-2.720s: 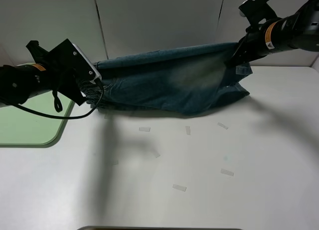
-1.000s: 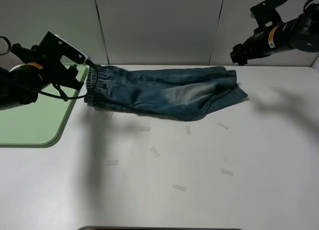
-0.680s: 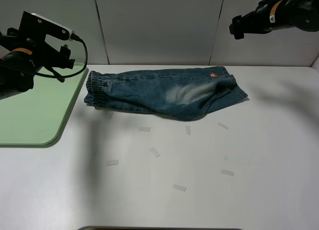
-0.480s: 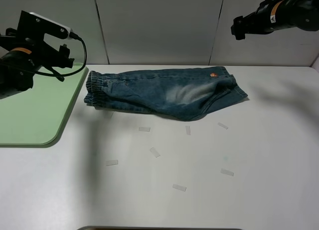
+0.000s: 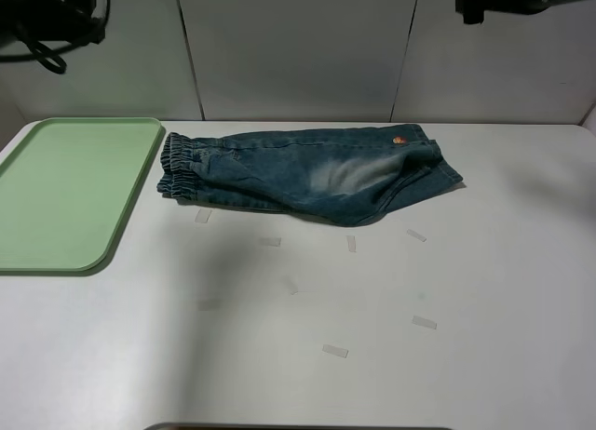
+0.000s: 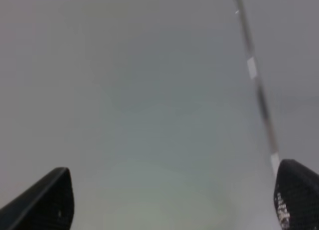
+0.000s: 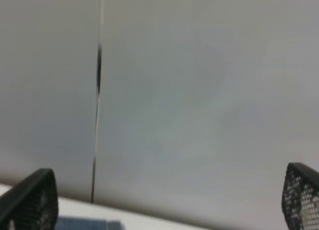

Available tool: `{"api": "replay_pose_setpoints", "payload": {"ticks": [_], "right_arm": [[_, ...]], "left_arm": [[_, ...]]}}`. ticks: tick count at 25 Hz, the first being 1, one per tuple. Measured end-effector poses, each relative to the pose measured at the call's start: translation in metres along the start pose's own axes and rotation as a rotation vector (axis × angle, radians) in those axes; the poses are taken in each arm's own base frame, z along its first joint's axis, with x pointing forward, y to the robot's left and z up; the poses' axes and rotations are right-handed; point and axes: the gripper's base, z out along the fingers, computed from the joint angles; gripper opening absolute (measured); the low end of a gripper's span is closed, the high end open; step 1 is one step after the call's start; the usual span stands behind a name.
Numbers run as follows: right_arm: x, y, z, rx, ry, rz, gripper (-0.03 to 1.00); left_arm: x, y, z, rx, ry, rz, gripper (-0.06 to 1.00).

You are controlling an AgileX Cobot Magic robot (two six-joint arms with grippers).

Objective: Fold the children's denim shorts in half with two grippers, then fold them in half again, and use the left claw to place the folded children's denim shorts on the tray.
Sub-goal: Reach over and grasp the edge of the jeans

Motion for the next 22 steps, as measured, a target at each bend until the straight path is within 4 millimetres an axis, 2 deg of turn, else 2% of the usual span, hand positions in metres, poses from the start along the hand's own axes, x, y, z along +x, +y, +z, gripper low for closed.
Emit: {"api": "replay_pose_setpoints", "payload": {"ticks": [2, 6, 11, 12, 13, 15, 16, 22], "right_arm": [[-0.014, -0.006, -0.017, 0.028, -0.026, 0.003, 0.68], [-0.036, -0.018, -0.052, 0.093, -0.056, 0.014, 0.68], [-0.059, -0.031, -0.100, 0.168, -0.097, 0.038, 0.68], [-0.064, -0.032, -0.110, 0.171, -0.117, 0.045, 0.68], [-0.068, -0.033, -0.120, 0.173, -0.137, 0.056, 0.68], [-0.076, -0.035, -0.137, 0.171, -0.170, 0.067, 0.68], [-0.079, -0.036, -0.145, 0.171, -0.187, 0.067, 0.68], [-0.095, -0.037, -0.192, 0.143, -0.284, 0.109, 0.68]], "left_arm": [[-0.007, 0.003, -0.007, 0.018, 0.011, -0.022, 0.80], [-0.048, 0.024, -0.059, 0.111, 0.030, -0.204, 0.80], [-0.084, 0.043, -0.120, 0.195, -0.073, -0.250, 0.80], [-0.088, 0.046, -0.130, 0.212, -0.087, -0.250, 0.80], [-0.088, 0.046, -0.130, 0.212, -0.087, -0.250, 0.80], [-0.097, 0.051, -0.154, 0.238, -0.132, -0.232, 0.80], [-0.102, 0.056, -0.175, 0.256, -0.169, -0.213, 0.80], [-0.104, 0.063, -0.231, 0.339, -0.193, -0.290, 0.80]]}}
